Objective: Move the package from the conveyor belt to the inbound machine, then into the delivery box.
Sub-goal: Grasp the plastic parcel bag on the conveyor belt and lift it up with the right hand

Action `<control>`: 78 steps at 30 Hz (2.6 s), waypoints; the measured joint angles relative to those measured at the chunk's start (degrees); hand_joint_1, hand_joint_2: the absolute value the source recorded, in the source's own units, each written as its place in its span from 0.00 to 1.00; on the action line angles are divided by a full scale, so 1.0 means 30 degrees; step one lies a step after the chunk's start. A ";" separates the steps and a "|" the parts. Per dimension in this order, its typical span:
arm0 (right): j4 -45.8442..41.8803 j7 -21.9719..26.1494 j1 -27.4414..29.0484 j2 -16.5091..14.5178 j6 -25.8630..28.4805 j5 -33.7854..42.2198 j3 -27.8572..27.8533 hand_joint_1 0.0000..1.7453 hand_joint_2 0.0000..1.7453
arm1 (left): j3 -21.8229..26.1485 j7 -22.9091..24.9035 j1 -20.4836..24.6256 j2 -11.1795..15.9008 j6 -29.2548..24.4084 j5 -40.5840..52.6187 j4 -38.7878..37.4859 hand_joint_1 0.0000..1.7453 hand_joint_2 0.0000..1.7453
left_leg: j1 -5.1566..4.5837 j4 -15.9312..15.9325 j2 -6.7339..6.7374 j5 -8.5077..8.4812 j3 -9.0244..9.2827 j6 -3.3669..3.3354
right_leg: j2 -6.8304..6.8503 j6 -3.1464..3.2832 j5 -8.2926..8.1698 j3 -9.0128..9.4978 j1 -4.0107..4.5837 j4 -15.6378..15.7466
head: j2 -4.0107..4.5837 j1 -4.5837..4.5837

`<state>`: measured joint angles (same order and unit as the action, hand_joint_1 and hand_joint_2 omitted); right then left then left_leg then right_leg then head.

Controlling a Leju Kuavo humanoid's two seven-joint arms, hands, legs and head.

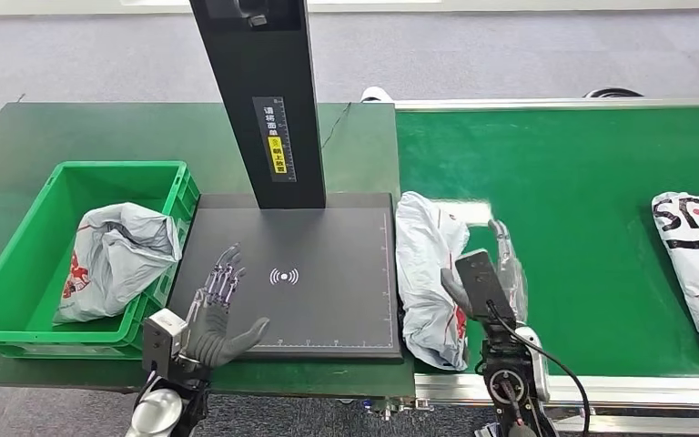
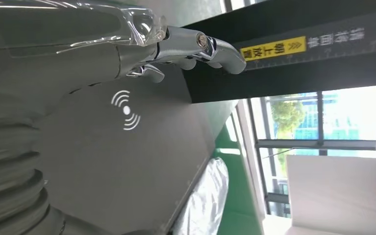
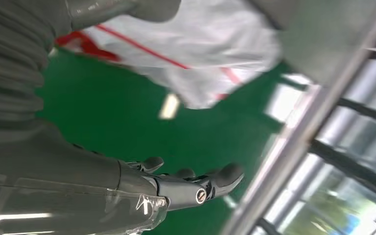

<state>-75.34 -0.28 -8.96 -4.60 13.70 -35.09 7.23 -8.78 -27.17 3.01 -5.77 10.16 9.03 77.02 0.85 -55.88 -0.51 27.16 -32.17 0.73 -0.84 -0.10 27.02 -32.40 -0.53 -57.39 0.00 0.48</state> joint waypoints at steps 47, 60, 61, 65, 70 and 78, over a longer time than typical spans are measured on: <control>0.9739 0.3713 -0.3795 0.1153 -0.9193 0.1213 0.1539 1.00 1.00 | 0.0140 -0.0022 0.0530 -0.0022 -0.0020 0.0036 -0.0545 0.00 1.00 | 0.0180 0.0089 0.0626 0.0092 0.0283 0.0089 | -0.0659 0.0173 -0.0095 0.0042 0.0178 0.0000 | 0.0000 -0.0004; 0.7949 0.5717 -0.2730 0.0766 -0.5494 0.3190 0.1022 1.00 1.00 | 0.0404 -0.0251 -0.0206 -0.0029 -0.0013 0.0129 0.0089 0.00 1.00 | 0.0175 0.0080 0.0440 0.0054 0.0164 0.0145 | -0.0457 0.0163 -0.0084 -0.0033 0.0169 -0.0005 | 0.0000 0.0000; 0.7534 0.5887 -0.2593 0.0674 -0.5140 0.3352 0.0913 1.00 1.00 | 0.0433 -0.0262 -0.0276 -0.0031 -0.0013 0.0127 0.0197 0.00 1.00 | 0.0173 0.0079 0.0405 0.0050 0.0149 0.0150 | -0.0421 0.0160 -0.0079 -0.0039 0.0167 -0.0005 | 0.0000 0.0002; 0.6454 0.5966 -0.2306 0.0454 -0.4796 0.3556 0.0623 1.00 1.00 | 0.0554 -0.0270 -0.0436 -0.0036 -0.0013 0.0124 0.0453 0.00 1.00 | 0.0165 0.0077 0.0301 0.0033 0.0113 0.0168 | -0.0324 0.0158 -0.0070 -0.0039 0.0157 -0.0004 | 0.0000 0.0000; 0.5845 0.5966 -0.2099 0.0314 -0.4748 0.3587 0.0475 1.00 1.00 | 0.0677 -0.0270 -0.0519 -0.0044 -0.0013 0.0129 0.0608 0.00 1.00 | 0.0146 0.0074 0.0279 0.0022 0.0100 0.0166 | -0.0296 0.0157 -0.0070 -0.0039 0.0135 -0.0004 | 0.0000 -0.0002; 0.5538 0.5966 -0.1999 0.0235 -0.4748 0.3587 0.0381 1.00 1.00 | 0.0710 -0.0270 -0.0559 -0.0044 -0.0013 0.0129 0.0641 0.00 1.00 | 0.0143 0.0071 0.0271 0.0020 0.0096 0.0164 | -0.0289 0.0156 -0.0070 -0.0041 0.0131 -0.0004 | 0.0000 0.0002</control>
<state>-58.72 17.62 -14.96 -3.89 -0.55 -24.33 8.37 -6.64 -27.98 1.33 -5.90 10.12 9.41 78.94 1.28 -55.67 0.30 27.21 -31.88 1.22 -1.71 0.37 26.81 -32.53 -0.14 -57.40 0.00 0.48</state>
